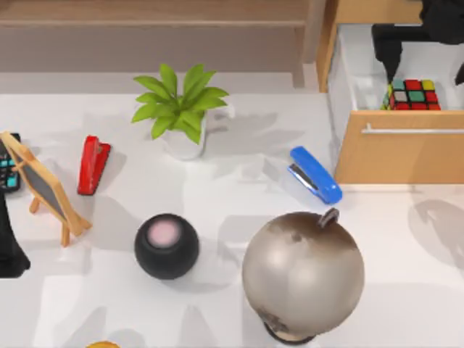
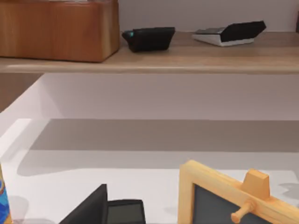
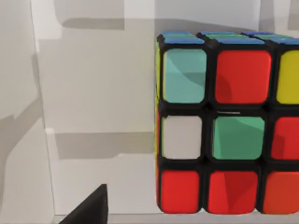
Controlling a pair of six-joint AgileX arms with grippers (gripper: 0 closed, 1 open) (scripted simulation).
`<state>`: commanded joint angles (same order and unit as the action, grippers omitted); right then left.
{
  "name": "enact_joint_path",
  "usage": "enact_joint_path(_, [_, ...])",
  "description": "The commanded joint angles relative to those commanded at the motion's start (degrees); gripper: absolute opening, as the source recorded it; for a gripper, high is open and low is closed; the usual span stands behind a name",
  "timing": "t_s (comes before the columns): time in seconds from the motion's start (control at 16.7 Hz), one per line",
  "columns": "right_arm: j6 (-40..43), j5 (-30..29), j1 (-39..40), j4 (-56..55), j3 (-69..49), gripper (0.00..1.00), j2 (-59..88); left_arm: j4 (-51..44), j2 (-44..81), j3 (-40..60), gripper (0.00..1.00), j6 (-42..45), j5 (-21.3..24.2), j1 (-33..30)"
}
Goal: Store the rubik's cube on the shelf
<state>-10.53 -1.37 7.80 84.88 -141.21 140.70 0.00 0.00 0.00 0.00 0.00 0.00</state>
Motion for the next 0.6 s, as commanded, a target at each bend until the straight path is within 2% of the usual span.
enact_joint_path(0.18, [-0.1, 0.0, 0.3, -0.5, 1.0, 1.00, -0.6, 0.0, 0.0, 0.0, 1.00, 0.0, 0.0, 0.0])
enact_joint_path(0.6, [0.2, 0.1, 0.0, -8.2, 11.8, 1.00, -3.0, 0.0, 0.0, 0.0, 1.00, 0.0, 0.0, 0.0])
